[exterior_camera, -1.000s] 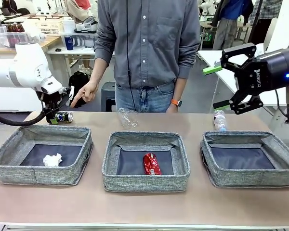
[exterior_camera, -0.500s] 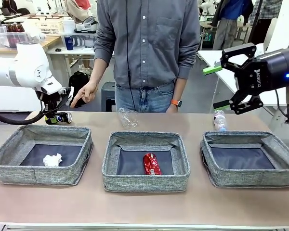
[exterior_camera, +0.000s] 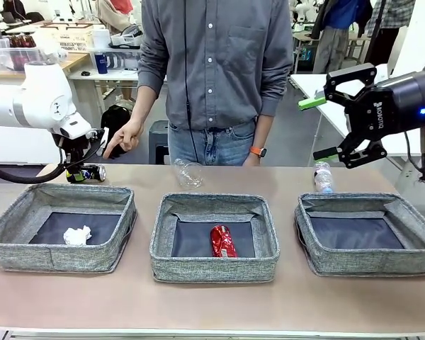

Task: Sort the waste into the appropriate baskets.
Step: Pick up the waste item pointed out by the person.

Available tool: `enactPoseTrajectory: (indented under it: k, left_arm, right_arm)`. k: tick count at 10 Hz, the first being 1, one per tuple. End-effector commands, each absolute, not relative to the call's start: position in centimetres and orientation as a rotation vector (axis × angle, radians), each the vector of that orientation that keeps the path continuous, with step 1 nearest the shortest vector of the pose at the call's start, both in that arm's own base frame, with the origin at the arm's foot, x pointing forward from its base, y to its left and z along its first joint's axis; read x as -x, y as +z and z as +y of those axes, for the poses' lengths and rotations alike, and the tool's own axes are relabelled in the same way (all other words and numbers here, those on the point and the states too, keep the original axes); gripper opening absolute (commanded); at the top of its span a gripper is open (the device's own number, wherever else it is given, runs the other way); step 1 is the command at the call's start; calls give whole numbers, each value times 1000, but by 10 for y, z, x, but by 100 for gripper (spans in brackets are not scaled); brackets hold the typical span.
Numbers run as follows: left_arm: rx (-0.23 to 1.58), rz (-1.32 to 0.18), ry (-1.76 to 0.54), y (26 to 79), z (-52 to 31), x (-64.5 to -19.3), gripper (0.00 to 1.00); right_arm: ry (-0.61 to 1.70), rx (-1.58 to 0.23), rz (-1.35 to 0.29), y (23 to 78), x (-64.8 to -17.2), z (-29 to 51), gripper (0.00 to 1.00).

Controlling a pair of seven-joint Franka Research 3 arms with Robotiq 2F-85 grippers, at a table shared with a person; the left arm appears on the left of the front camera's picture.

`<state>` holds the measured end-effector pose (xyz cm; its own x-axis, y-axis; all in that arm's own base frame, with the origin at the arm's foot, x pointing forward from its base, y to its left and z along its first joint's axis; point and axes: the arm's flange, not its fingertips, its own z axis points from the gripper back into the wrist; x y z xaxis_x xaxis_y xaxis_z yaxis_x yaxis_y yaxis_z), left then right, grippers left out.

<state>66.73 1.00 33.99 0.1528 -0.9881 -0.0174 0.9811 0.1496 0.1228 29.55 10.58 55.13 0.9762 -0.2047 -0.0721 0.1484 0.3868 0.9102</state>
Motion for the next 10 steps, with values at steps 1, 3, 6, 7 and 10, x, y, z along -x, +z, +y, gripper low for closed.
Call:
enactPoseTrajectory:
  k: [1, 3, 6, 7, 10]
  left_arm:
    - [-110, -63, -1410, 340, 10, -661, 0]
    - [-73, 6, -1431, 377, -13, -628, 0]
    - [19, 75, -1522, 470, -59, -555, 0]
    - [48, 81, -1523, 503, -61, -539, 0]
    - [202, 91, -1501, 574, -72, -465, 11]
  right_arm:
    - [-205, -1181, -69, 551, -298, 108, 100]
    - [-205, -1181, -69, 551, -298, 108, 100]
    - [-205, -1181, -69, 551, -298, 108, 100]
    - [-205, -1181, -69, 551, -298, 108, 100]
    - [-205, -1181, -69, 551, -298, 108, 100]
